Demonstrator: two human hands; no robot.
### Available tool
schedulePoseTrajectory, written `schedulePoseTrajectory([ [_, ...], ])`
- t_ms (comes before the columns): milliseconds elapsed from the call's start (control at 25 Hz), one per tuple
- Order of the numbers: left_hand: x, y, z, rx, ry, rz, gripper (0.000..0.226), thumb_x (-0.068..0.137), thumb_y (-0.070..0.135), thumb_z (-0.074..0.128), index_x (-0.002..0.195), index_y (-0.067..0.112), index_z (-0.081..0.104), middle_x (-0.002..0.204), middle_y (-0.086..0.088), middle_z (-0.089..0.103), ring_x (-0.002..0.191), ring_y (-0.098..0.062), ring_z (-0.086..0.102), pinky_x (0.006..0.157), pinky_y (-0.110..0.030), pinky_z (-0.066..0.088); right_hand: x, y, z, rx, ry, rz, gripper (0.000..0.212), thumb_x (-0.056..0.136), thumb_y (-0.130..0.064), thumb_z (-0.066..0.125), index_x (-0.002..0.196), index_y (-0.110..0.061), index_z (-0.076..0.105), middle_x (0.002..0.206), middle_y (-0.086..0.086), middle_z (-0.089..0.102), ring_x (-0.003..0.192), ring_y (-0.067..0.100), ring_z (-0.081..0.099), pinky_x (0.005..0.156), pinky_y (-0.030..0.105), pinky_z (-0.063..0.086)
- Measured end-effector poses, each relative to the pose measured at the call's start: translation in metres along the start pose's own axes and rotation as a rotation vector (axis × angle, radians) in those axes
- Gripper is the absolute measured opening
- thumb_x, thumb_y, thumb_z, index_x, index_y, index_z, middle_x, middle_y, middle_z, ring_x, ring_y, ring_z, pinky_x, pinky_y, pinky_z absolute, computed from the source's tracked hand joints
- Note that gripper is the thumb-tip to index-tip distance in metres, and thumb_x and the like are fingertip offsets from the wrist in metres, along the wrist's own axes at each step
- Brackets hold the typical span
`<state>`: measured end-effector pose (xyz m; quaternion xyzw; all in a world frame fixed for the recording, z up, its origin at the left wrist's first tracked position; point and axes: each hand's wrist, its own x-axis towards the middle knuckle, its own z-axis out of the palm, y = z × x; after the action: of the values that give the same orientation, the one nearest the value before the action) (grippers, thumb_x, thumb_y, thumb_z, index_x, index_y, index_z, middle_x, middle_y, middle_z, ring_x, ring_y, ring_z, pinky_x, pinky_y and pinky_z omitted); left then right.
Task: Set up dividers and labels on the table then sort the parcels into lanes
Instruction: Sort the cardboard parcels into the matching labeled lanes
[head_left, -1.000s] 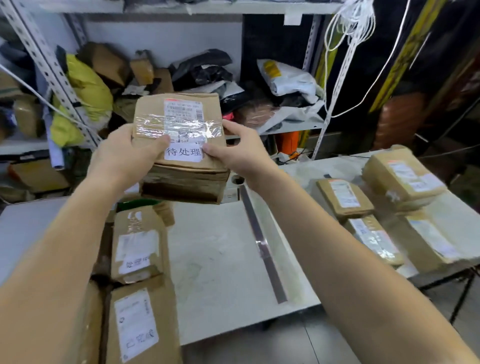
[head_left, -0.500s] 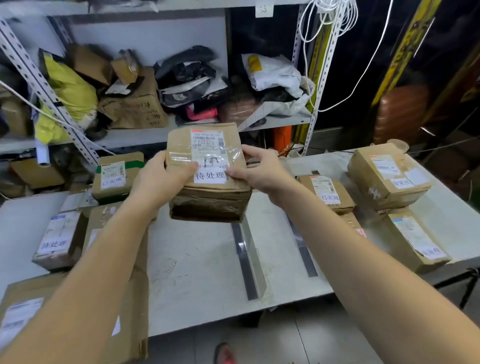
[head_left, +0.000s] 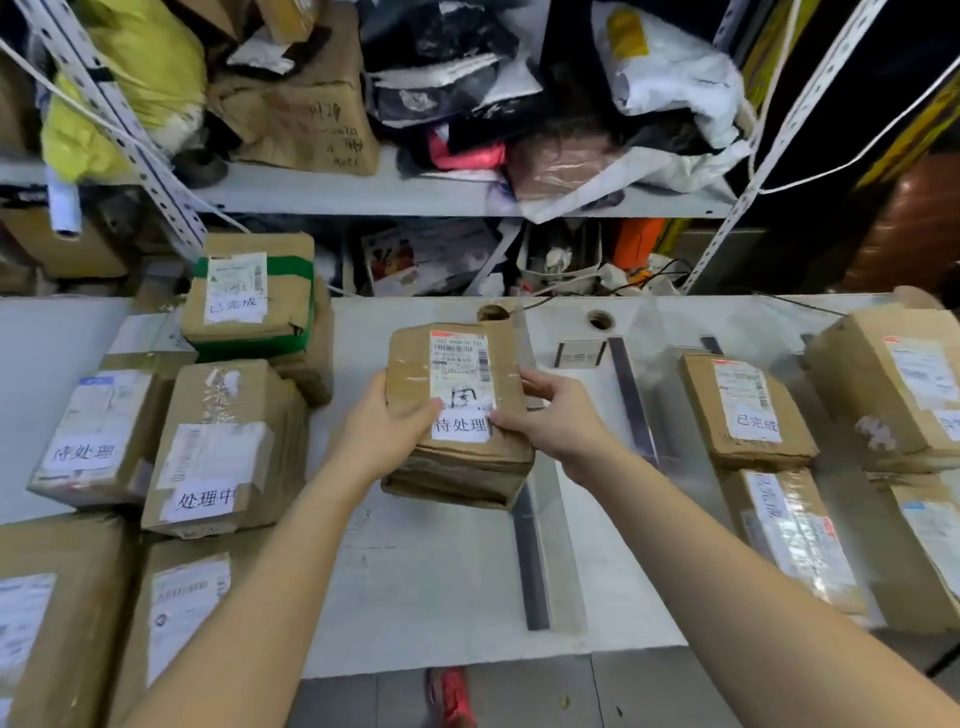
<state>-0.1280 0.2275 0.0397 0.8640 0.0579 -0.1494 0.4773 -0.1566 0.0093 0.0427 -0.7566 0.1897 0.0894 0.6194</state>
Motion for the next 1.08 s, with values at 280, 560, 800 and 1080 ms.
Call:
schedulePoseTrajectory([
  [280, 0.017, -0.061, 0.028, -0.052, -0.075, -0.063, 0.064, 0.085, 0.051, 0.072, 0.141, 0.039, 0.044, 0.126, 0.012, 0.066, 0.117, -0.017, 0.062, 0.101, -0.044, 0.051, 0.017, 0.052, 0.038, -0.109, 0.098, 0.105, 0.058, 0.076, -0.002, 0.084, 0.127, -0.025, 0.069, 0.115, -0.014, 0.073, 0.107, 0.017, 0.072, 0.089, 0.040, 0.062],
  [560, 0.013, -0.063, 0.037, -0.074, -0.092, -0.066, 0.072, 0.092, 0.039, 0.071, 0.152, 0.036, 0.031, 0.130, 0.012, 0.063, 0.118, -0.014, 0.058, 0.099, -0.032, 0.047, 0.020, 0.050, 0.046, -0.377, 0.217, 0.102, 0.058, 0.076, -0.010, 0.080, 0.130, -0.023, 0.067, 0.121, -0.005, 0.073, 0.111, 0.018, 0.067, 0.090, 0.032, 0.056],
  [800, 0.007, -0.033, 0.003, 0.350, 0.021, 0.008, 0.081, 0.094, 0.049, 0.065, 0.159, 0.018, 0.027, 0.153, -0.011, 0.046, 0.139, -0.032, 0.045, 0.105, -0.041, 0.042, 0.015, 0.018, 0.032, -0.672, 0.107, -0.203, 0.053, 0.080, -0.031, 0.078, 0.130, -0.026, 0.061, 0.114, -0.005, 0.068, 0.102, 0.021, 0.066, 0.073, 0.031, 0.052],
  [1080, -0.017, 0.002, -0.078, 0.846, 0.271, 0.117, 0.076, 0.095, 0.050, 0.059, 0.158, 0.021, 0.027, 0.149, -0.008, 0.048, 0.132, -0.028, 0.049, 0.099, -0.042, 0.049, 0.023, -0.057, 0.041, -1.042, -0.056, -0.497, 0.074, 0.089, -0.046, 0.068, 0.155, -0.029, 0.040, 0.166, -0.003, 0.032, 0.146, 0.030, 0.037, 0.113, 0.048, 0.039],
])
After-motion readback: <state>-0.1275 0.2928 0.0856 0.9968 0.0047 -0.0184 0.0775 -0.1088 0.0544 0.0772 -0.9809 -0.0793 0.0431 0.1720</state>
